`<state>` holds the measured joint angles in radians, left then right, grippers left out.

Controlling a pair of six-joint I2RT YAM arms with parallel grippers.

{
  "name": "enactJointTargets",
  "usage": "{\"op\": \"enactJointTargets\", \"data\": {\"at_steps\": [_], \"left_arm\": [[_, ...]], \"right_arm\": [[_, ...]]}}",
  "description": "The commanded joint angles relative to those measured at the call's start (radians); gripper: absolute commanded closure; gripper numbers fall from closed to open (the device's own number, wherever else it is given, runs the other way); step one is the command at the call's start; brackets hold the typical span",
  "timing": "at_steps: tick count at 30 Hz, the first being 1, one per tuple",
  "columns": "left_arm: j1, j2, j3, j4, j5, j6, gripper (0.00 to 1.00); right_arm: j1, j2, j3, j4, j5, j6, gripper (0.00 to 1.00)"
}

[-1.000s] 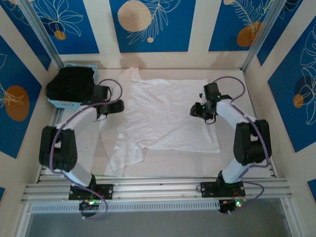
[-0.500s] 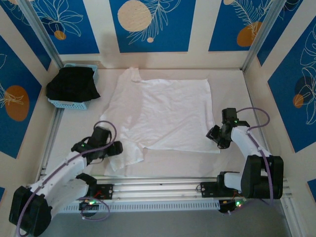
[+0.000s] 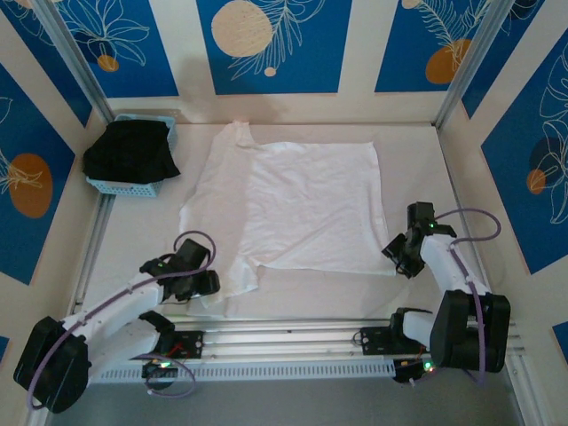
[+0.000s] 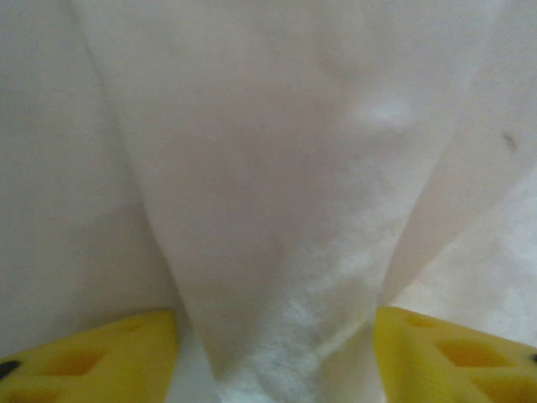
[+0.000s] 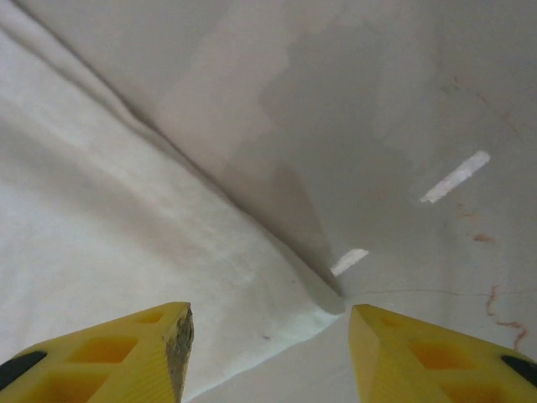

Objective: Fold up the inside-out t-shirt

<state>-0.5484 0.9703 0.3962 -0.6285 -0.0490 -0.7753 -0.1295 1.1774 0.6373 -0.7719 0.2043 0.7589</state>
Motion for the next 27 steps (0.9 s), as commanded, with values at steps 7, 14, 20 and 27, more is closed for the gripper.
{"op": "enactJointTargets", "data": {"at_steps": [7, 14, 20, 27], "left_arm": [[-0.025, 0.035, -0.048, 0.152, 0.123, -0.013, 0.69], [-0.023, -0.009, 0.017, 0.133, 0.104, 0.032, 1.00], [-0.018, -0.161, 0.315, 0.029, -0.074, 0.208, 1.00], [-0.018, -0.111, 0.890, -0.044, -0.323, 0.517, 1.00]], "right_arm": [[0.018, 0.207, -0.006, 0.023, -0.083, 0.006, 0.53], [0.008, 0.121, 0.049, 0.036, -0.074, -0.078, 0.91], [0.013, -0.140, 0.223, 0.027, -0.129, -0.183, 0.97], [0.007, -0.249, 0.624, 0.009, -0.115, -0.285, 0.97]]}}
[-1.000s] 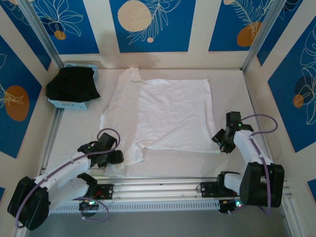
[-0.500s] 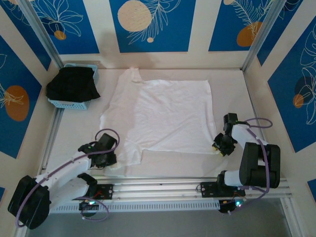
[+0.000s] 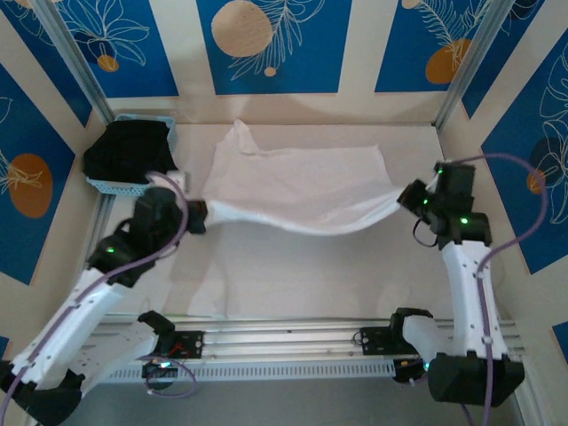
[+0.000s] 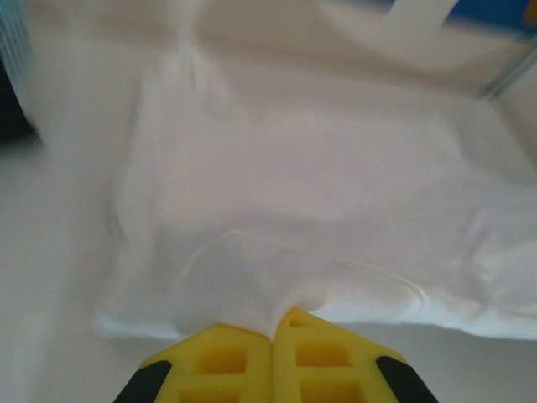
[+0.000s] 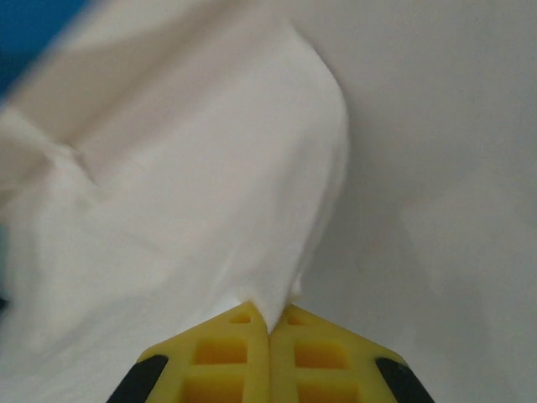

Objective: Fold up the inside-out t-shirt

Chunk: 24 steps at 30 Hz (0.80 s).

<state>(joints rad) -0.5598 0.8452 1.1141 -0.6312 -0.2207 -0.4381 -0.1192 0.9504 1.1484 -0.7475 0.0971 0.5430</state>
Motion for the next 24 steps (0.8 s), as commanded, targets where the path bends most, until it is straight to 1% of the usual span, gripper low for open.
{"op": "enactJointTargets", "data": {"at_steps": [1, 5, 8, 11, 14, 15, 16, 18, 19, 22, 24], "left_arm": [[-0.006, 0.036, 0.270, -0.054, -0.170, 0.218, 1.00], [-0.005, 0.144, 0.647, -0.113, -0.179, 0.332, 1.00], [-0.006, 0.244, 0.927, -0.195, -0.150, 0.390, 1.00], [-0.006, 0.309, 1.079, -0.172, -0.187, 0.457, 1.00], [-0.003, 0.418, 1.200, -0.202, -0.271, 0.512, 1.00], [0.007, 0.453, 1.227, -0.222, -0.276, 0.519, 1.00], [0.043, 0.493, 1.251, -0.240, -0.250, 0.510, 1.00], [0.178, 0.554, 1.272, -0.264, -0.123, 0.440, 1.00], [0.236, 0.586, 1.274, -0.259, -0.080, 0.421, 1.00], [0.341, 0.684, 1.288, -0.212, -0.004, 0.406, 1.00], [0.392, 0.759, 1.327, -0.183, 0.050, 0.387, 1.00]], "right_arm": [[-0.004, -0.026, 0.175, -0.019, 0.003, -0.076, 0.97], [-0.010, -0.032, 0.414, -0.035, 0.034, -0.108, 0.96], [-0.010, -0.009, 0.604, -0.095, 0.044, -0.139, 0.95], [-0.010, 0.012, 0.763, -0.138, 0.050, -0.161, 0.95], [-0.010, 0.032, 0.835, -0.135, 0.039, -0.161, 0.95], [-0.010, 0.041, 0.839, -0.126, 0.036, -0.159, 0.95], [-0.010, 0.053, 0.836, -0.112, 0.032, -0.159, 0.95], [-0.010, 0.086, 0.818, -0.079, 0.026, -0.155, 0.95], [-0.010, 0.108, 0.803, -0.054, 0.020, -0.154, 0.95], [-0.010, 0.188, 0.781, 0.023, 0.004, -0.153, 0.95], [-0.011, 0.249, 0.770, 0.086, 0.004, -0.158, 0.95]]}}
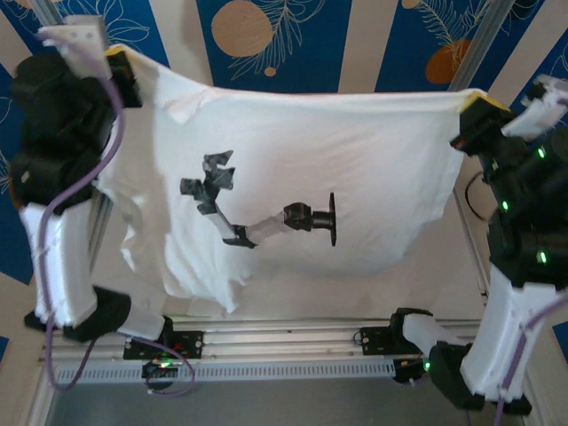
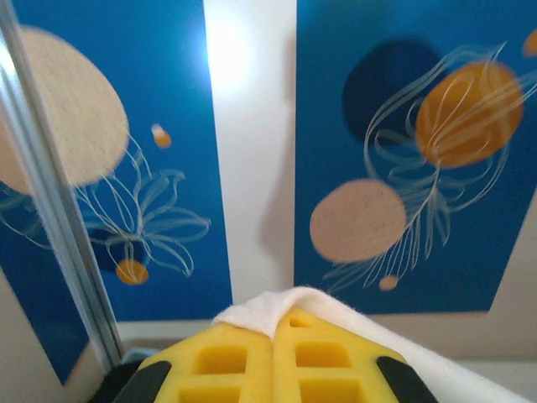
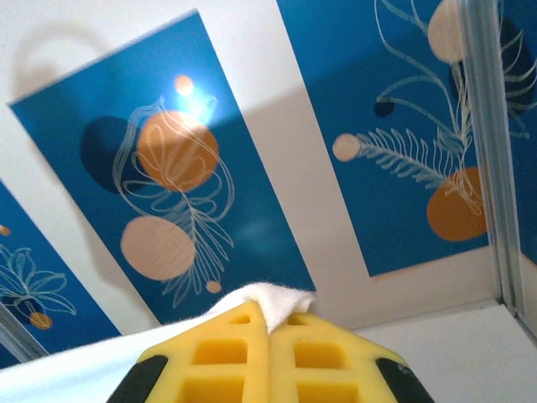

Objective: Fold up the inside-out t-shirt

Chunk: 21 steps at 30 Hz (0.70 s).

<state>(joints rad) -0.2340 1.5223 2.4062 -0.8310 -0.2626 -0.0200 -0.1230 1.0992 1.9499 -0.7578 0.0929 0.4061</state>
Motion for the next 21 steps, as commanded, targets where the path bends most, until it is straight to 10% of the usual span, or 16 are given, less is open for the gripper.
{"op": "enactJointTargets", "data": {"at_steps": [1, 10, 21], "left_arm": [[0.085, 0.124, 0.065, 0.030, 0.109, -0.034, 1.00], [0.141, 0.233, 0.194, 0.130, 0.165, -0.049, 1.00], [0.141, -0.067, -0.005, 0.174, 0.215, -0.065, 1.00]], "right_arm": [[-0.007, 0.134, -0.028, 0.126, 0.007, -0.030, 0.95], [-0.012, 0.330, 0.106, 0.156, -0.045, -0.051, 0.96], [-0.015, 0.114, 0.018, 0.139, -0.046, -0.073, 0.96]]}}
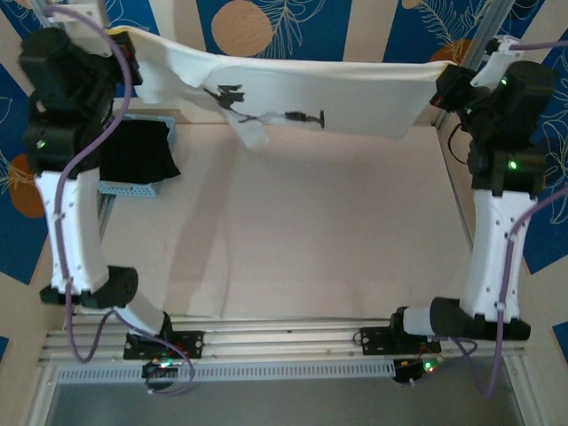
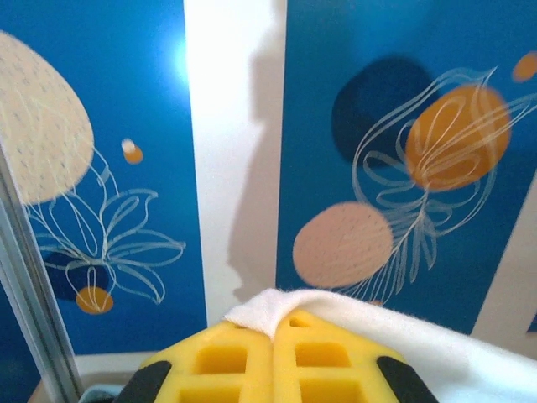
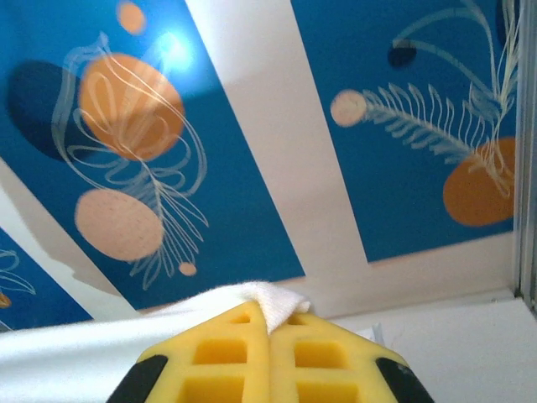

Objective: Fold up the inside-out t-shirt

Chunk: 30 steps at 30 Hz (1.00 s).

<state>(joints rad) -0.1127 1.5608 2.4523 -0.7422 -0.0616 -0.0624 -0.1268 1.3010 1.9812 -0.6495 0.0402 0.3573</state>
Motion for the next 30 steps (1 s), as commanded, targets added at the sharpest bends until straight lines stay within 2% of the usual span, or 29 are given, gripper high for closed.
{"op": "enactJointTargets", "data": {"at_steps": [1, 7, 11, 18, 25, 26, 28, 30], "left_arm": [[0.019, -0.153, -0.097, 0.107, 0.023, -0.026, 1.00], [0.019, -0.320, -0.228, 0.160, 0.059, -0.040, 1.00], [0.019, -0.283, -0.224, 0.168, 0.039, -0.021, 1.00], [0.019, -0.060, -0.183, 0.169, 0.015, 0.012, 1.00], [0.020, 0.270, -0.182, 0.228, 0.063, -0.012, 0.99], [0.020, 0.324, -0.181, 0.248, 0.080, -0.022, 0.98], [0.018, 0.466, -0.147, 0.295, 0.121, -0.054, 0.84], [0.018, 0.636, -0.022, 0.287, 0.162, -0.103, 0.79]], "right_arm": [[-0.011, -0.117, -0.024, 0.025, 0.007, -0.025, 0.96], [-0.011, -0.249, -0.037, 0.006, 0.018, -0.031, 0.95], [-0.011, -0.248, -0.026, 0.017, 0.030, -0.040, 0.95], [-0.007, -0.095, -0.036, 0.047, 0.054, -0.070, 0.95], [0.042, 0.182, -0.137, 0.197, 0.068, -0.065, 0.95], [0.049, 0.236, -0.149, 0.230, 0.078, -0.065, 0.95], [0.058, 0.381, -0.130, 0.284, 0.092, -0.060, 0.92], [0.060, 0.561, -0.034, 0.271, 0.110, -0.043, 0.85]]}}
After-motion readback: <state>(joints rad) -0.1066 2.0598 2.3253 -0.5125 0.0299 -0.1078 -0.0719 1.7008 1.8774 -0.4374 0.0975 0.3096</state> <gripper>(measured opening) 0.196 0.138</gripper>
